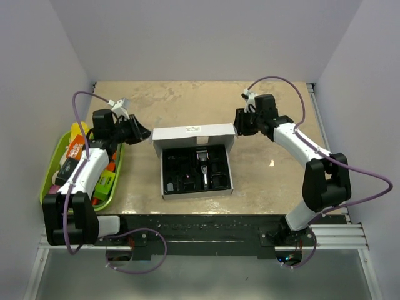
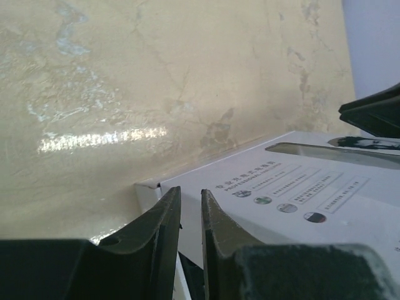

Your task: Sort the hair-cutting tools

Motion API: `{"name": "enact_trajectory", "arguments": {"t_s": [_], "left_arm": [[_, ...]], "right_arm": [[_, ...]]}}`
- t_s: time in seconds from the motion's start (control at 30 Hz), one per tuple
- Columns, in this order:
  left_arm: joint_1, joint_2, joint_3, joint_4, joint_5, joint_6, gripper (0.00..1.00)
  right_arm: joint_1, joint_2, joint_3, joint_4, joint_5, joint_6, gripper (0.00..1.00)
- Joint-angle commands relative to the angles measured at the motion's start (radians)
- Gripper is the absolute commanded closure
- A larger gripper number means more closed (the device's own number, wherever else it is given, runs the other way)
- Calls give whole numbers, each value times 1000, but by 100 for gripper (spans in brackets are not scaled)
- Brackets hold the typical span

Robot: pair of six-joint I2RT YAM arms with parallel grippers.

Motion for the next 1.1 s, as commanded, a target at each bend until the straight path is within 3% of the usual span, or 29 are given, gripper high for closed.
{"name": "enact_trajectory", "arguments": {"t_s": [0.0,1.07], "left_arm": [[-1,-30,32,-97,-66,34,76],[-28,-113,-112,-152,84,70,75]], "right_arm": [[5,-45,11,-50,96,-32,59],[94,-124,-86,-95,74,-32,58]]}}
